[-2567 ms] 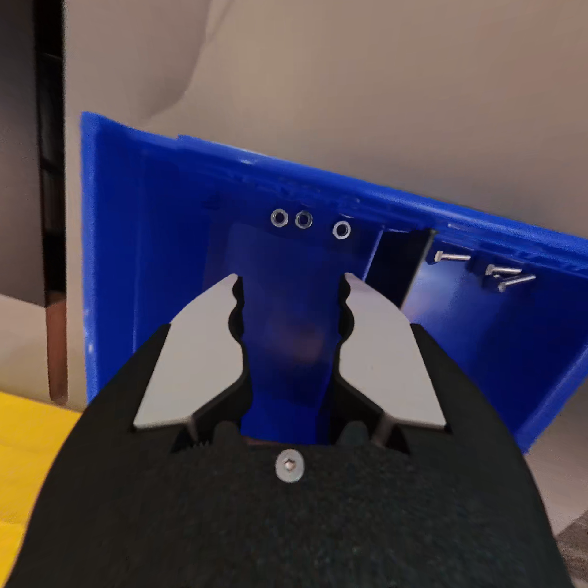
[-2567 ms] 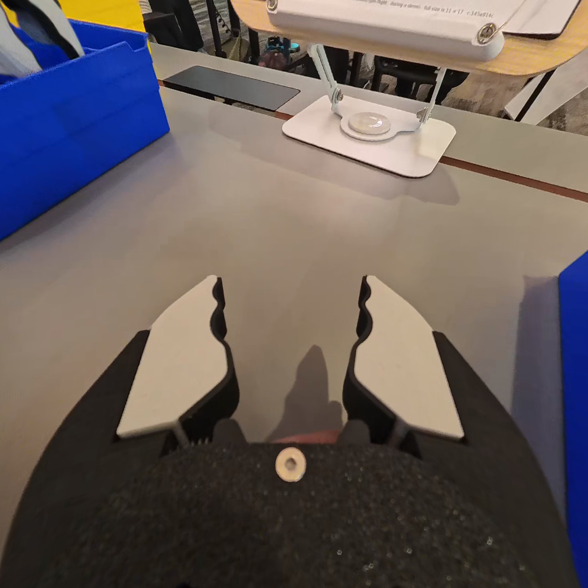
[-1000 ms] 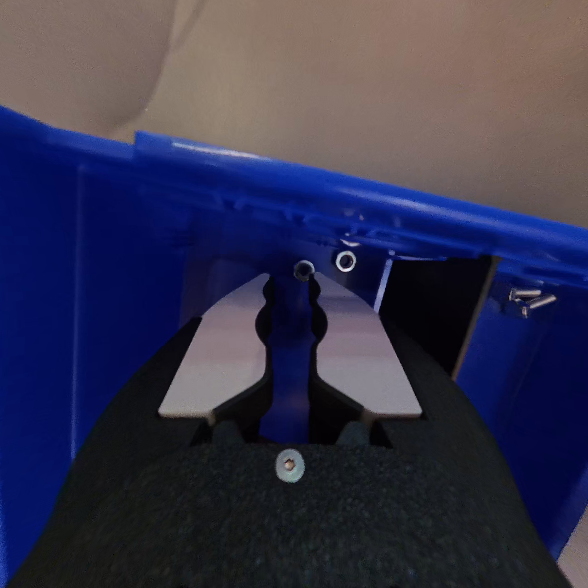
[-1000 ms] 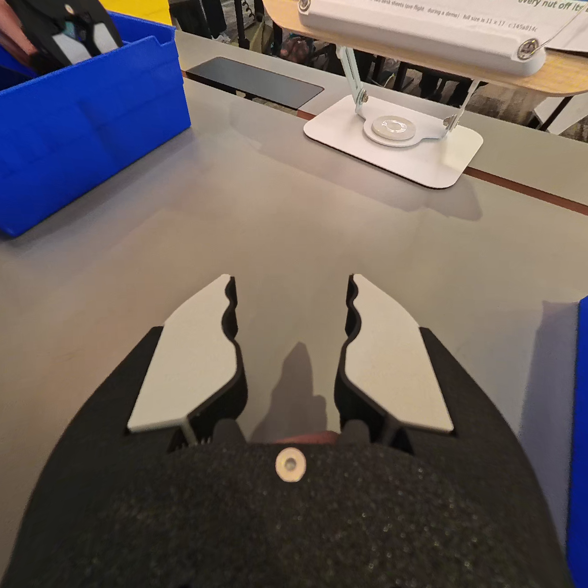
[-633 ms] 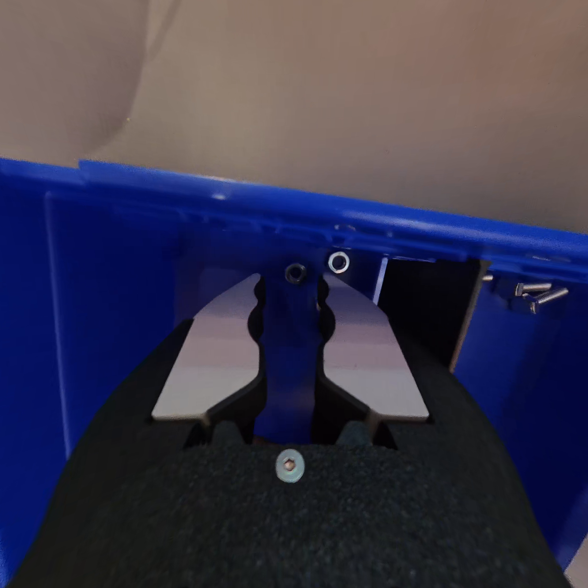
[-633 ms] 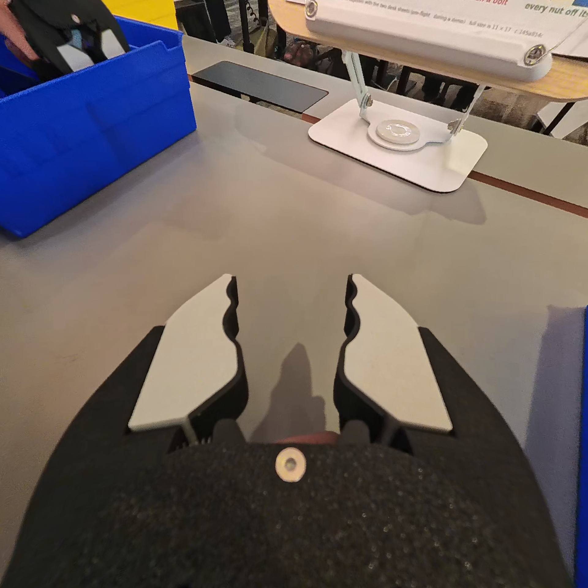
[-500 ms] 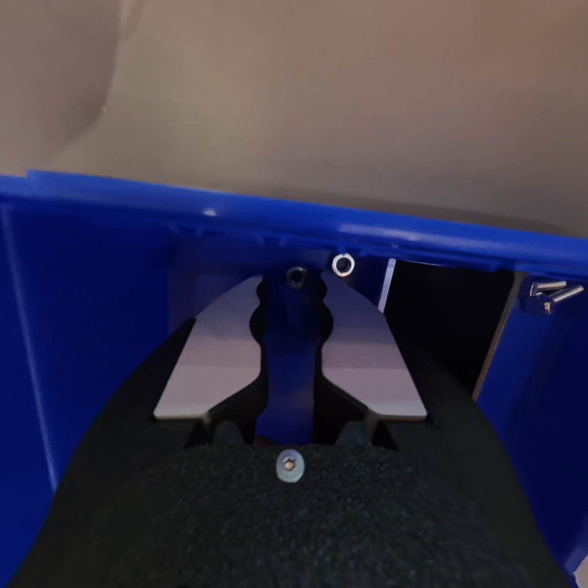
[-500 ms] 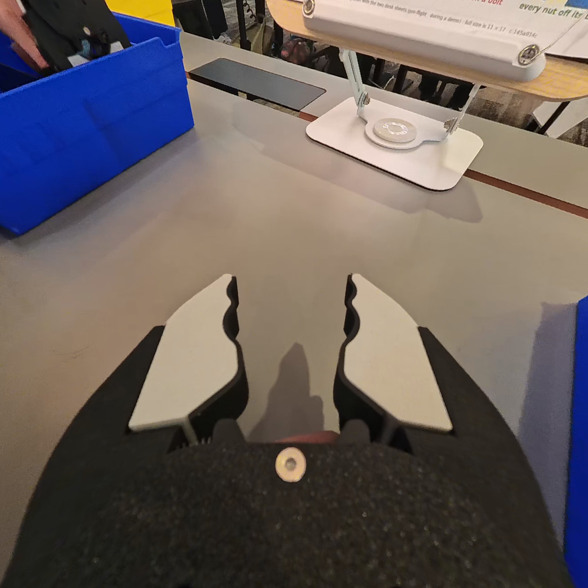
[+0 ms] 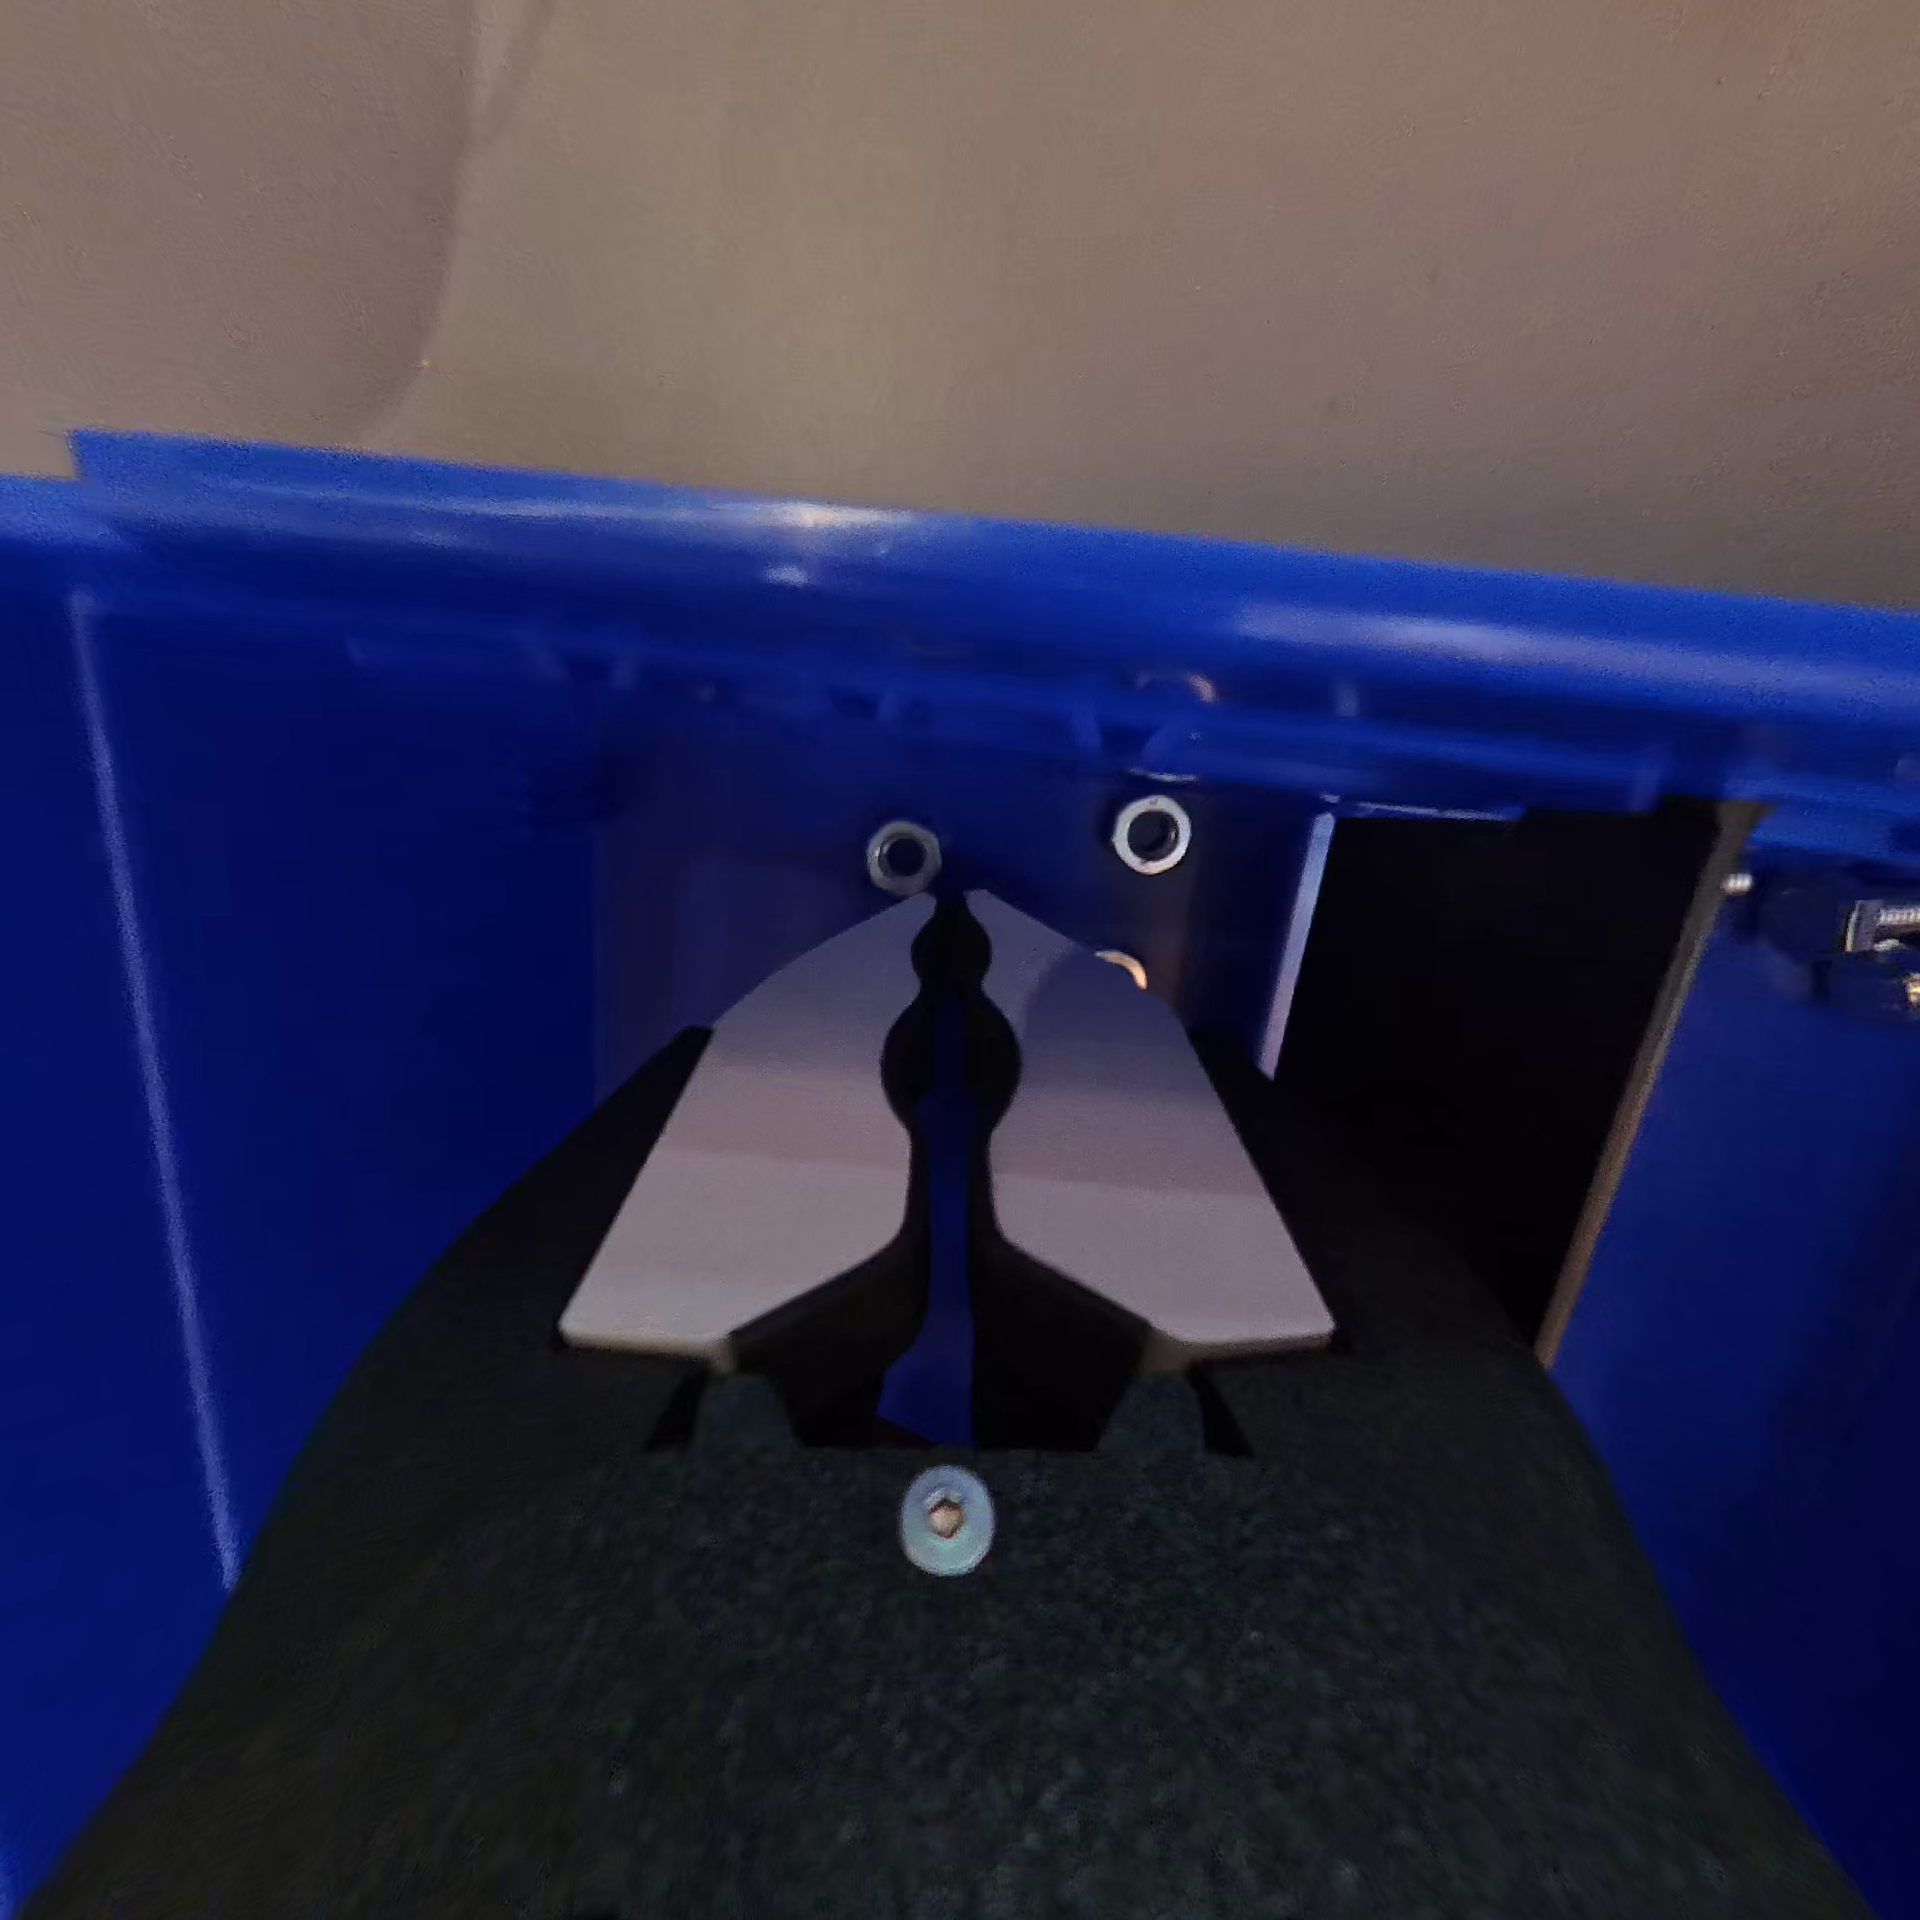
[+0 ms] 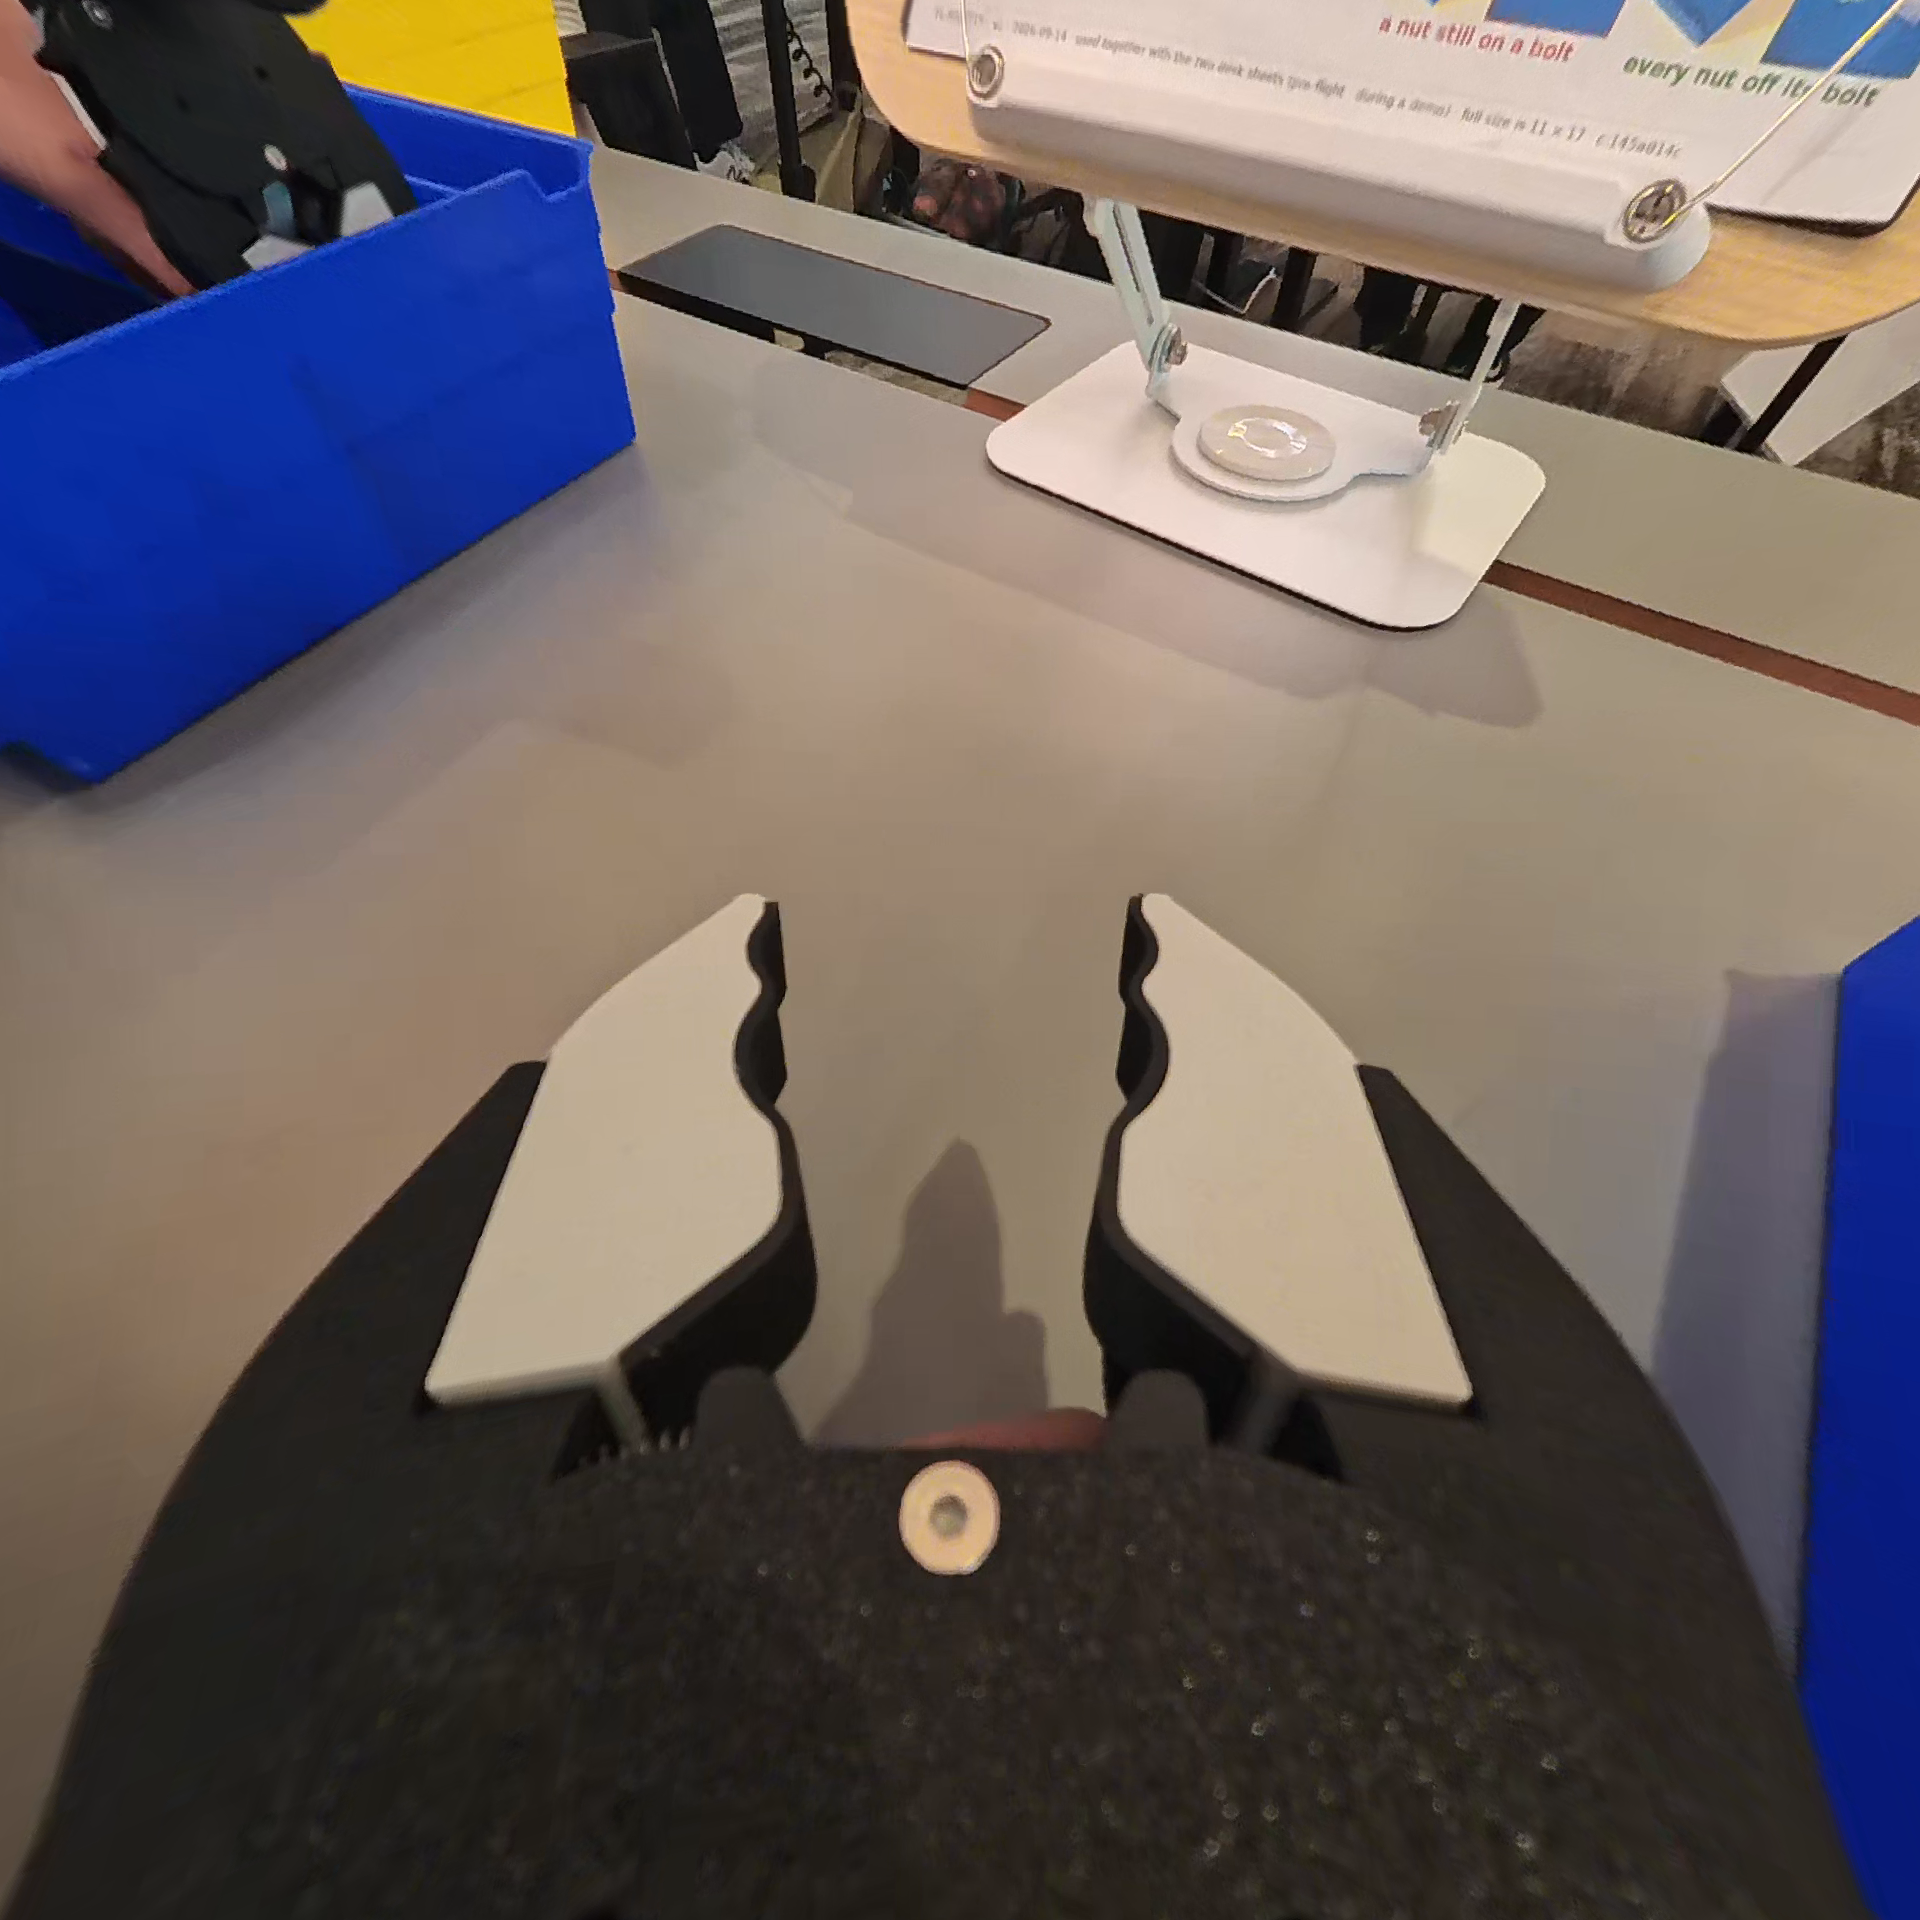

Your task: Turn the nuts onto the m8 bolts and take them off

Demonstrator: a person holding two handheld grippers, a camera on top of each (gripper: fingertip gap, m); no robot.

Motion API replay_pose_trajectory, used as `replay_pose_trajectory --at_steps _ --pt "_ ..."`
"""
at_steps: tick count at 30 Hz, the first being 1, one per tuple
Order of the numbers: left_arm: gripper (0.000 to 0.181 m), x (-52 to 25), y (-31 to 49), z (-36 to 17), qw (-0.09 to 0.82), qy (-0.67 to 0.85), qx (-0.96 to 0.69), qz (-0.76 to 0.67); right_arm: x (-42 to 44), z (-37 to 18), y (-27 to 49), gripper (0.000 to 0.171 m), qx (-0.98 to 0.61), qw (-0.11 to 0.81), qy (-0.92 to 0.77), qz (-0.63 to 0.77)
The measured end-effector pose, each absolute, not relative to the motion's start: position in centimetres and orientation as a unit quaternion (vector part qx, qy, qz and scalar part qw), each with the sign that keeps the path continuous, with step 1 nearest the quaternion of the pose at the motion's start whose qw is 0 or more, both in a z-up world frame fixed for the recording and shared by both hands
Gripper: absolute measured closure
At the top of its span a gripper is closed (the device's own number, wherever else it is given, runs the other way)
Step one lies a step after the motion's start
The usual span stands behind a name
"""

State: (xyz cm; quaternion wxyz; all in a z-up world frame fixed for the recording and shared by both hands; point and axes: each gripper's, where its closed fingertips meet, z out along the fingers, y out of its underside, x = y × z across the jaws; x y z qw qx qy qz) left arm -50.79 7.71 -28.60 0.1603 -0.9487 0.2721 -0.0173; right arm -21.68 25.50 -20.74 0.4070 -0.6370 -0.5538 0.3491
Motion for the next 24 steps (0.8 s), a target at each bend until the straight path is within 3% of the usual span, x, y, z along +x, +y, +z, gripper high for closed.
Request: replay_pose_trajectory --at_steps 5,7,15,19,21,22,24 --pt "0.181 -51.0 8.1 -27.4 0.172 0.270 -0.947 -0.011 -20.9 -20.2 25.4 0.110 -0.637 0.410 -0.551 0.350" --pt "0.167 -51.2 7.8 -27.3 0.160 0.278 -0.947 0.007 -20.7 -20.0 25.4 0.110 -0.637 0.413 -0.548 0.351" --pt "0.138 -51.4 8.6 -28.1 0.159 0.262 -0.952 -0.004 -20.4 -19.9 25.3 0.111 -0.638 0.411 -0.548 0.352" --pt "0.137 -51.7 8.9 -28.9 0.145 0.264 -0.954 -0.006 -20.3 -20.0 25.4 0.111 -0.640 0.411 -0.548 0.348" --pt "0.148 -51.7 9.1 -28.8 0.151 0.258 -0.954 -0.015 -20.2 -20.1 25.6 0.111 -0.642 0.410 -0.547 0.348" --pt "0.165 -51.7 8.9 -28.9 0.146 0.257 -0.955 -0.021 -20.2 -20.1 25.7 0.111 -0.642 0.410 -0.547 0.347" --pt "0.166 -51.7 9.0 -29.1 0.152 0.261 -0.953 -0.021 -20.3 -20.1 25.9 0.111 -0.643 0.411 -0.546 0.347"
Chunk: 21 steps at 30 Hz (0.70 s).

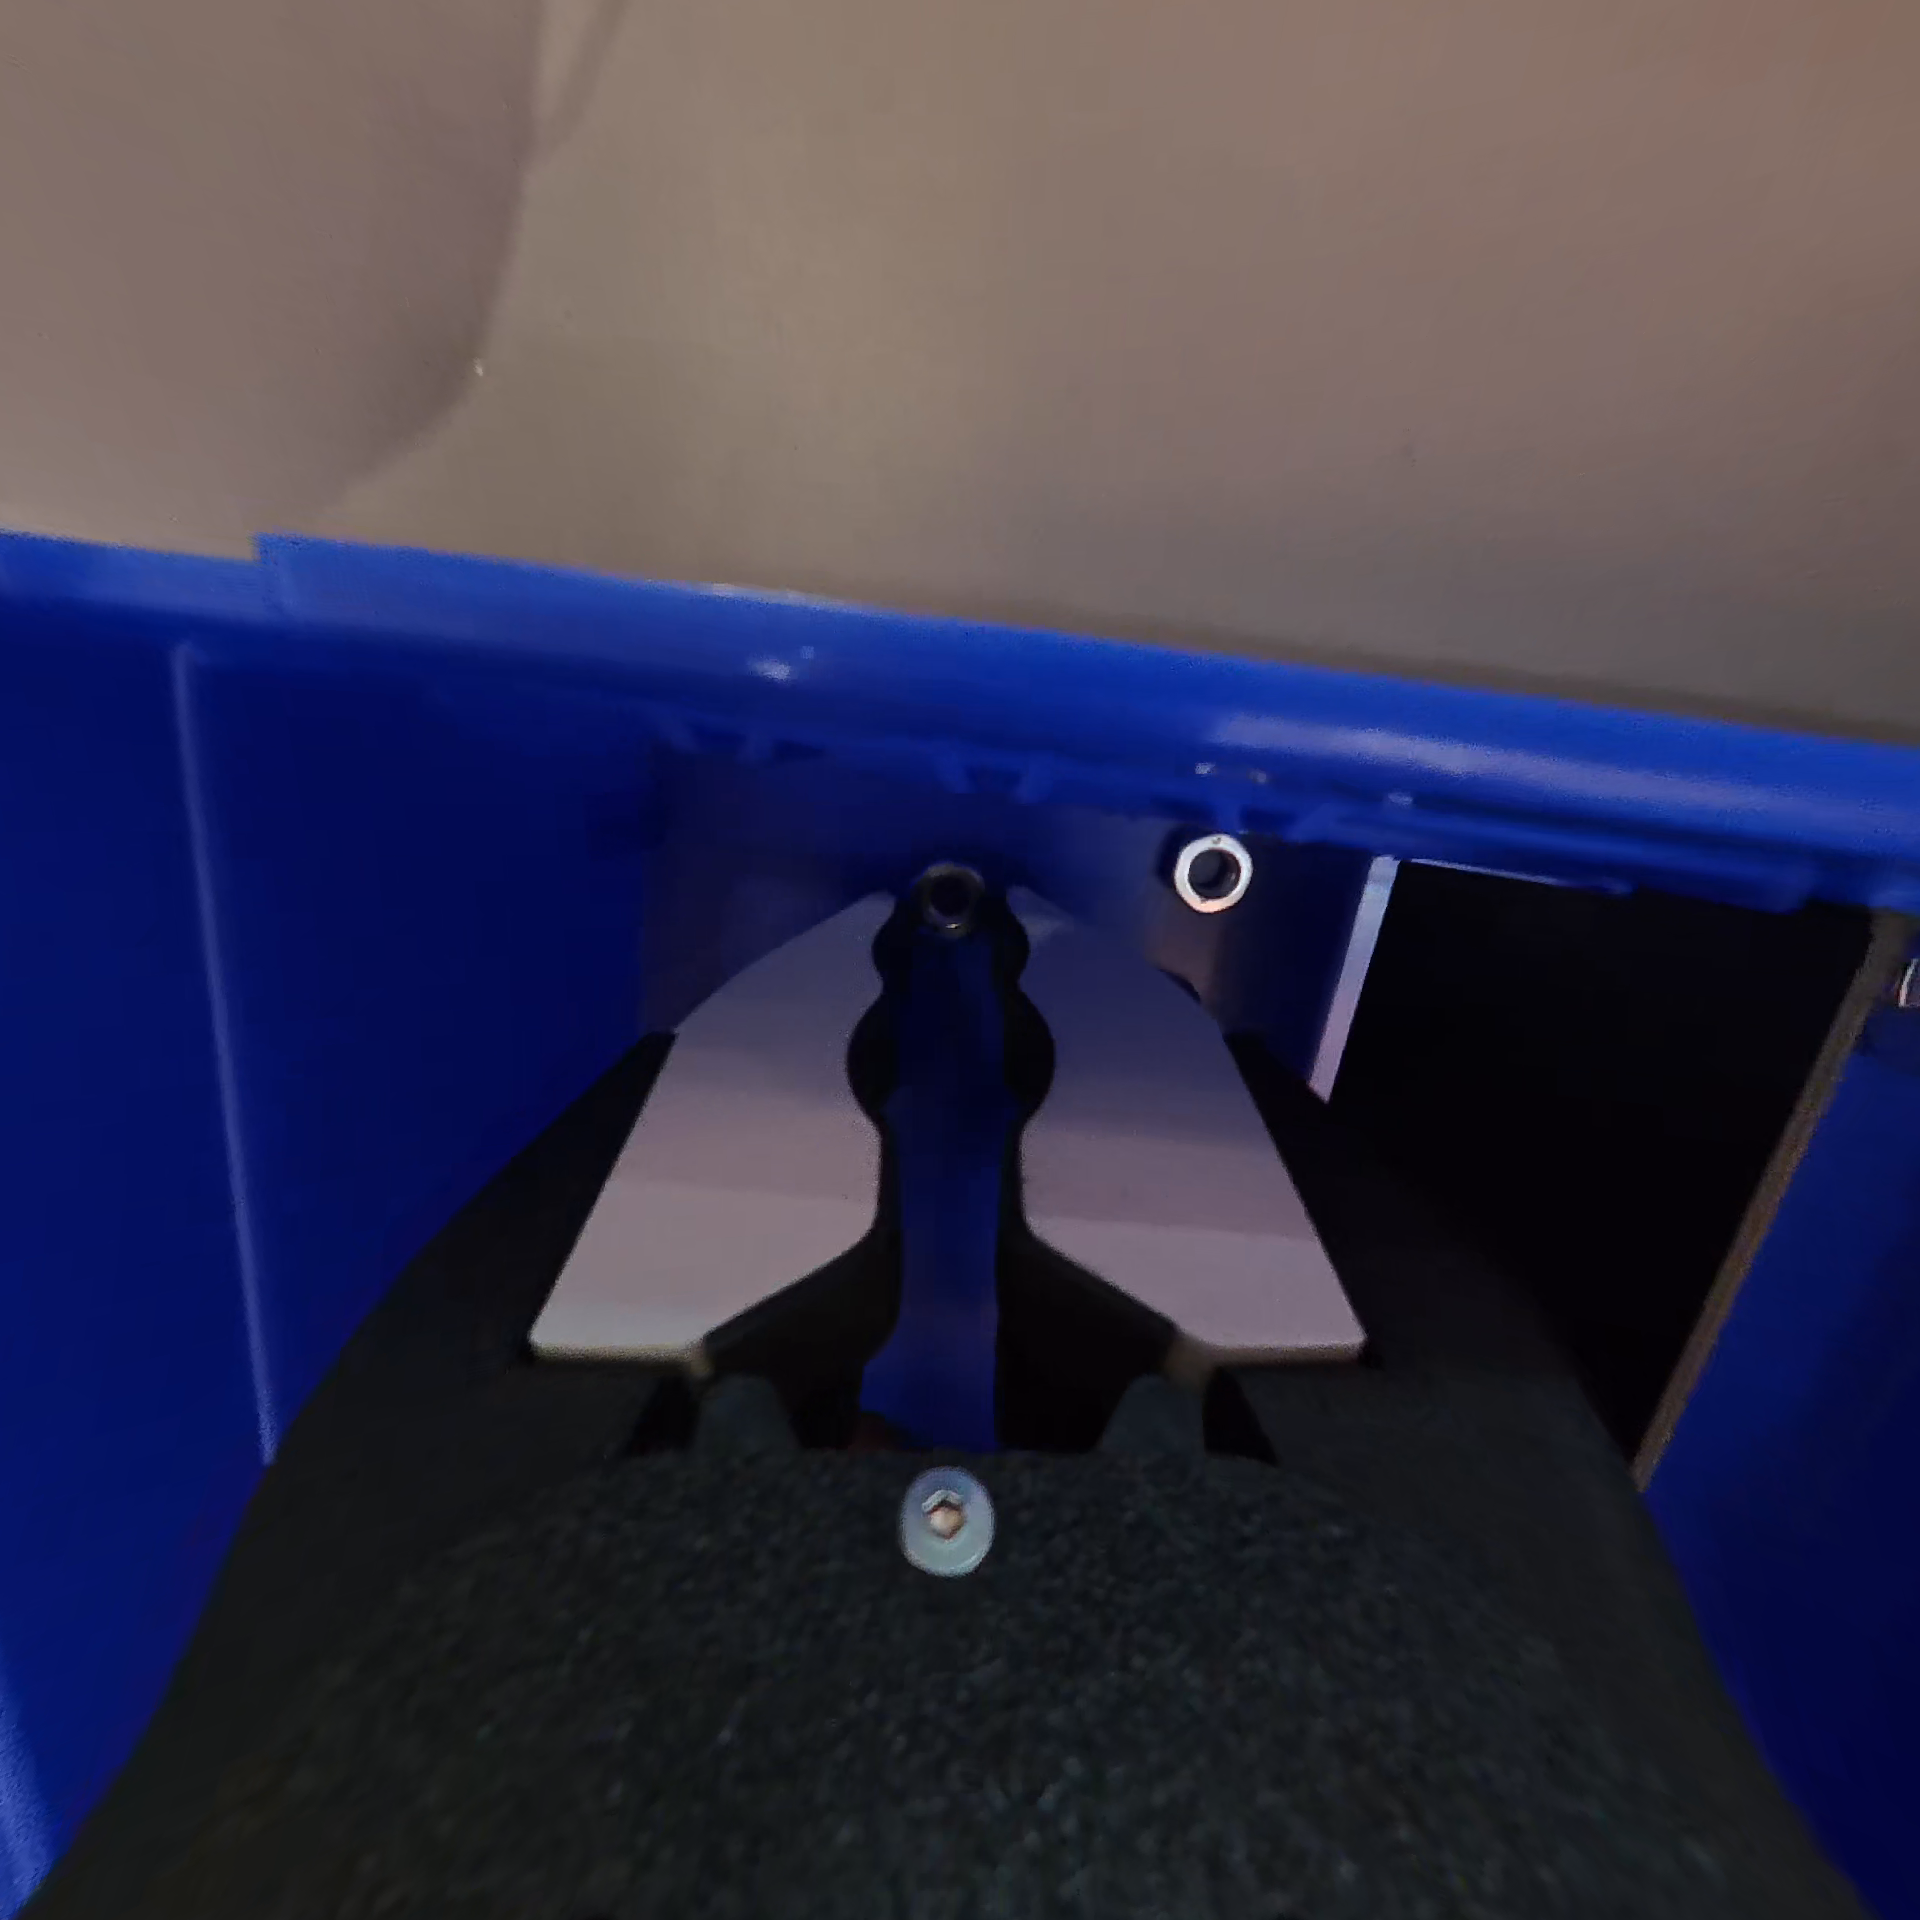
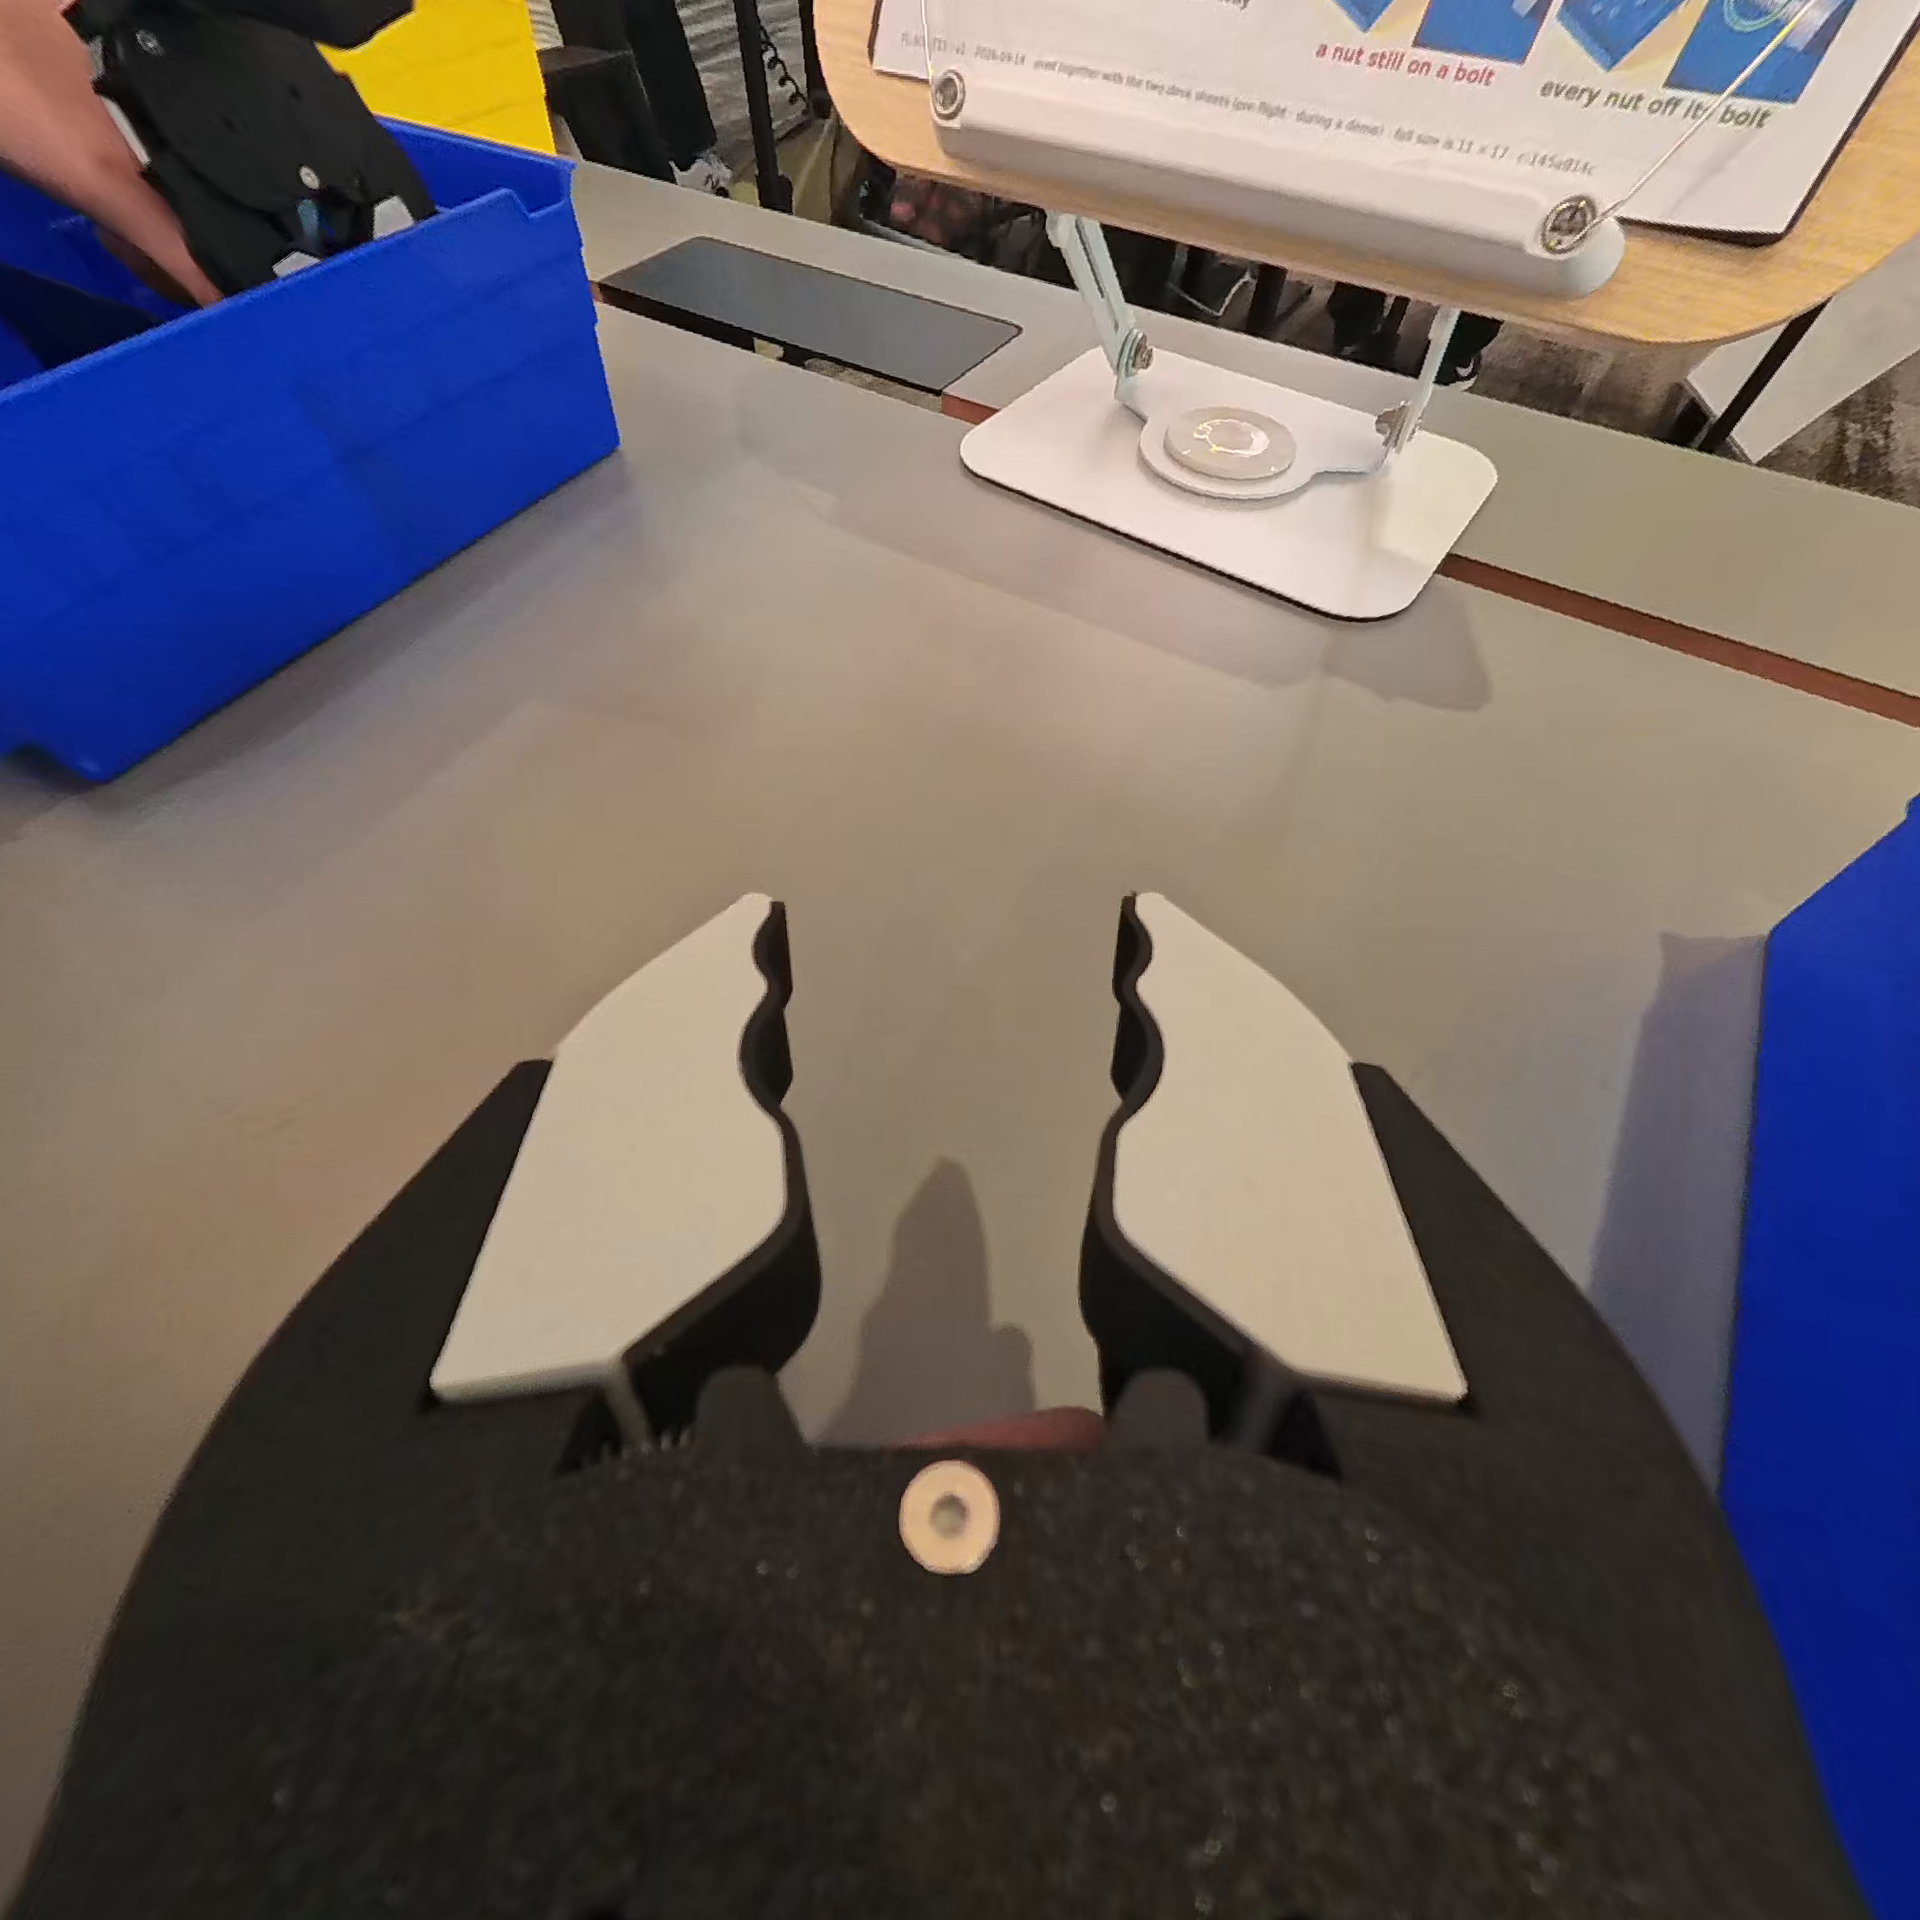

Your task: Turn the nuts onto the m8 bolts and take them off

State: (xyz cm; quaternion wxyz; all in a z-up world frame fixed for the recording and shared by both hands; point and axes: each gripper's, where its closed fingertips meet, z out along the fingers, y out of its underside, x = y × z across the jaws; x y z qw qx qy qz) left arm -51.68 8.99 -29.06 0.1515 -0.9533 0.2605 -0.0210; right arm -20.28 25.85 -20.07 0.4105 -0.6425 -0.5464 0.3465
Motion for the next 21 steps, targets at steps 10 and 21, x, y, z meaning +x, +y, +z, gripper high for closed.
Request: replay_pose_trajectory --at_steps 10,21 --pt "0.167 -51.9 8.8 -29.0 0.148 0.270 -0.952 0.002 -20.6 -20.3 25.4 0.112 -0.640 0.404 -0.549 0.354" --pt "0.167 -51.9 8.7 -17.0 0.374 0.150 -0.910 0.099 -20.2 -18.1 26.1 0.113 -0.624 0.428 -0.552 0.350"
